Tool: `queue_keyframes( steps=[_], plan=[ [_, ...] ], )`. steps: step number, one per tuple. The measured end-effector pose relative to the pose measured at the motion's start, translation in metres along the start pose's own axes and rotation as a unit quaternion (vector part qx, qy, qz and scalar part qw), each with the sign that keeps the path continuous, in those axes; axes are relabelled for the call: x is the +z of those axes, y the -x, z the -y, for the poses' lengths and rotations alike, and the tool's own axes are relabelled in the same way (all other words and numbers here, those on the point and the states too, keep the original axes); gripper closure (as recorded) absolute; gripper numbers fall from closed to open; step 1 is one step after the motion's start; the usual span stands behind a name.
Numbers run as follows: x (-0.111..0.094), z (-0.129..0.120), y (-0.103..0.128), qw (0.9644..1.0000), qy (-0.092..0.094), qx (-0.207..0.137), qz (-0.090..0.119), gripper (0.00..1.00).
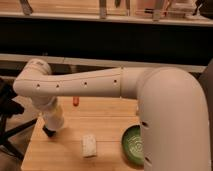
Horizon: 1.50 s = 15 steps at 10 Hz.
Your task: Place the ceramic cup over the eraser
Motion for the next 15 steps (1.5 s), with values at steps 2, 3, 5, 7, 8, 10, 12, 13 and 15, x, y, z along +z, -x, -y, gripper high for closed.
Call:
queue_keyframes(
  steps=[2, 3, 5, 7, 8, 10, 12, 13, 15],
  plan=[
    [-0.017, 0.011, -0.002, 0.9997, -0.020, -0.010, 0.009, 0.96],
    [-0.029, 0.019, 0.001, 0.9993, -0.030, -0.017, 0.012, 0.96],
    [-0.053, 0.035, 0.012, 0.9982, -0.042, -0.036, 0.025, 0.96],
    [-0.057, 0.038, 0.019, 0.9980, -0.027, -0.045, 0.036, 0.95],
    [-0.051, 0.040, 0.027, 0.9977, -0.008, -0.054, 0.041, 0.91],
    [-0.033, 0.032, 0.026, 0.9983, -0.010, -0.045, 0.035, 0.97],
    [-0.022, 0.031, 0.019, 0.9982, -0.027, -0.038, 0.037, 1.00],
    [-0.023, 0.034, 0.023, 0.9979, -0.029, -0.040, 0.042, 1.00],
    [-0.021, 0.036, 0.034, 0.9980, -0.017, -0.043, 0.043, 1.00]
  ],
)
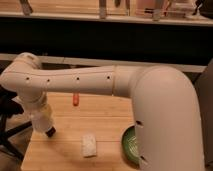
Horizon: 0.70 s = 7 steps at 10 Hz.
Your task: Place the ceramic cup over the eraser
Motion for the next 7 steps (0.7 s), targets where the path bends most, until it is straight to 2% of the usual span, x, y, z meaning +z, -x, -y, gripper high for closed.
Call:
queue_keyframes(
  steps=[1, 4, 7],
  plan=[
    [0.005, -0.001, -0.002, 1.0000, 0.004, 0.002, -0.001, 1.00],
    [0.024, -0.010, -0.010, 1.0000, -0.005, 0.008, 0.001, 1.00],
    [0.029, -0.012, -0.006, 0.9999, -0.003, 0.010, 0.005, 1.00]
  ],
)
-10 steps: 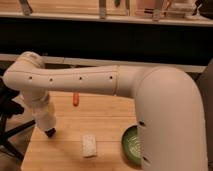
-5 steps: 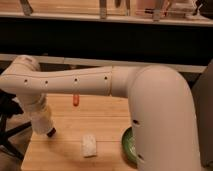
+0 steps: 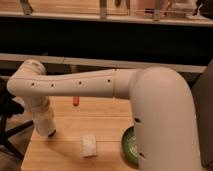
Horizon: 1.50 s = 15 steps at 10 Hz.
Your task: Place the ceramic cup over the eraser
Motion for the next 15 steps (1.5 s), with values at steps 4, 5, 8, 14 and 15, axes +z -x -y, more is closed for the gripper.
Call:
queue_keyframes(
  steps=[4, 5, 8, 14, 15],
  plan=[
    [0.012, -0.004, -0.006, 1.0000, -0.002, 0.001, 0.000, 1.00],
    [0.014, -0.005, -0.006, 1.0000, -0.002, 0.001, 0.001, 1.00],
    [0.023, -0.008, -0.010, 1.0000, -0.002, 0.002, 0.001, 1.00],
    [0.034, -0.014, -0.013, 1.0000, -0.001, 0.003, 0.002, 0.50],
    [0.035, -0.015, -0.013, 1.0000, -0.001, 0.003, 0.003, 0.42]
  ],
)
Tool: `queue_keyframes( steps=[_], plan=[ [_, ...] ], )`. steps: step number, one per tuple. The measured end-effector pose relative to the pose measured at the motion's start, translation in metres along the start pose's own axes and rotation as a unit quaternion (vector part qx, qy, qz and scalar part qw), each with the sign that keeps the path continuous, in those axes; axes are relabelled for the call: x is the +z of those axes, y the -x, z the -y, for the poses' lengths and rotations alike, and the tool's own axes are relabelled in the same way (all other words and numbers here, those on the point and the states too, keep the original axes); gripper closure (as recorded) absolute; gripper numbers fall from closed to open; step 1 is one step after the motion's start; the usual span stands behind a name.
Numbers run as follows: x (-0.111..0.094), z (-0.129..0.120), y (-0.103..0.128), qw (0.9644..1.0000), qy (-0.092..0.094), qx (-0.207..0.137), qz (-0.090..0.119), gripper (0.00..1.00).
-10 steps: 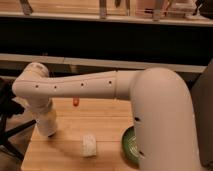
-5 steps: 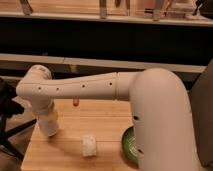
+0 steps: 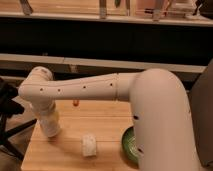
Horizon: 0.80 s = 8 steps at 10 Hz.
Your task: Place the ceramic cup over the eraser
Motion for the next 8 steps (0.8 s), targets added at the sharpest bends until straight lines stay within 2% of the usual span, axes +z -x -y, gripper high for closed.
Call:
queue_keyframes(
  steps=[1, 2, 4, 7, 8],
  plan=[
    [0.001, -0.002, -0.001, 1.0000, 0.000, 0.001, 0.000, 0.31],
    [0.002, -0.003, -0.001, 1.0000, 0.000, 0.001, 0.001, 0.26],
    [0.003, -0.006, -0.003, 1.0000, 0.000, 0.002, 0.002, 0.29],
    [0.006, -0.011, -0.005, 1.0000, 0.000, 0.003, 0.002, 0.20],
    [0.007, -0.013, -0.006, 1.0000, 0.000, 0.003, 0.003, 0.20]
  ],
)
